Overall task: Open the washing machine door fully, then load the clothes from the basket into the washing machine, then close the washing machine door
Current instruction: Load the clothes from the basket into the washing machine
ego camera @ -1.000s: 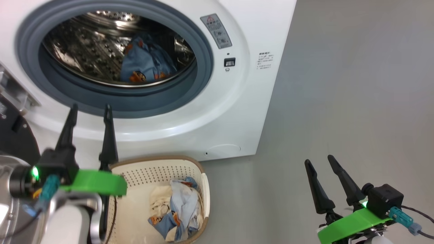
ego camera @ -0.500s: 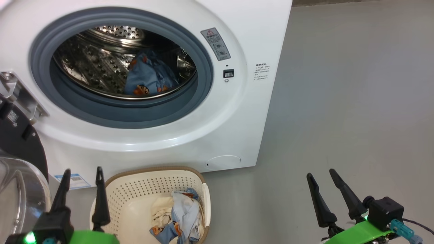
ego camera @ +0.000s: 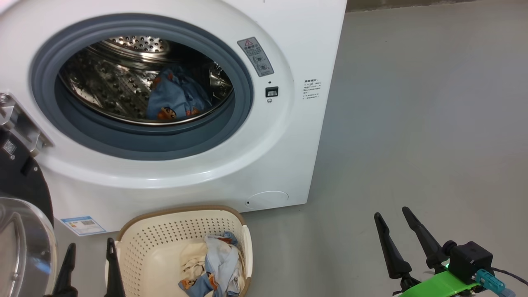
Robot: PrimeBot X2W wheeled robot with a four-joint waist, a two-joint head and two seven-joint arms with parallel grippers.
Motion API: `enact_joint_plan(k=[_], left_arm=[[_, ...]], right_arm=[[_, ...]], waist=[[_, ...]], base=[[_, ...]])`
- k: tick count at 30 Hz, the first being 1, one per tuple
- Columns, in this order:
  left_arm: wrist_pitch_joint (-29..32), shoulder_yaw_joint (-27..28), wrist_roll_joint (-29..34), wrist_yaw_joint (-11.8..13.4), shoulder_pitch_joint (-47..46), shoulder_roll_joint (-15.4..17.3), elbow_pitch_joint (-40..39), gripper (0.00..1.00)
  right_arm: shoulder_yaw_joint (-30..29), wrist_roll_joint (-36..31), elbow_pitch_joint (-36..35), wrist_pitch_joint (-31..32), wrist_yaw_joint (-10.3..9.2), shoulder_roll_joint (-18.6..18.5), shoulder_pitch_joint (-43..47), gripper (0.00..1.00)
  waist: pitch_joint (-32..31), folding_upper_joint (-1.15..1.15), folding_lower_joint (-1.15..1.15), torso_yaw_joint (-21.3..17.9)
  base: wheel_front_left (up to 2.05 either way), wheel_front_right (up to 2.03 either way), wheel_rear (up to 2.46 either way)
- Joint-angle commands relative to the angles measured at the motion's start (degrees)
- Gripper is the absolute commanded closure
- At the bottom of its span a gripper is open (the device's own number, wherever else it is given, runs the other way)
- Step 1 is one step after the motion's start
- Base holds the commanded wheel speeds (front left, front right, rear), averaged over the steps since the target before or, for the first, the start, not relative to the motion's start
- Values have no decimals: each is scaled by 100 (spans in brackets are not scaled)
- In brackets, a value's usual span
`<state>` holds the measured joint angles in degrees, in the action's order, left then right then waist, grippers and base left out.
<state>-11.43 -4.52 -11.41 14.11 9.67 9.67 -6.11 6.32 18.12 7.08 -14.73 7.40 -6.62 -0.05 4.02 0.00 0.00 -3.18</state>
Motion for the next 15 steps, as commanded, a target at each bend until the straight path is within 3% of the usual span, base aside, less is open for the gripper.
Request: enact_joint_plan(k=[1,15], left_arm=[[-88,252,-12,58,-63,51,-177,0],[-124,263,-105,125,35,8,-99,0]], right_arm=[[96,-26,-154,-27,9,-42,-90,0],[64,-17,-147,-27,9,-47,-114,0]], waist=[[21,0,0,-22],[54,0,0,-31]], base=[[0,0,0],[0,0,0]])
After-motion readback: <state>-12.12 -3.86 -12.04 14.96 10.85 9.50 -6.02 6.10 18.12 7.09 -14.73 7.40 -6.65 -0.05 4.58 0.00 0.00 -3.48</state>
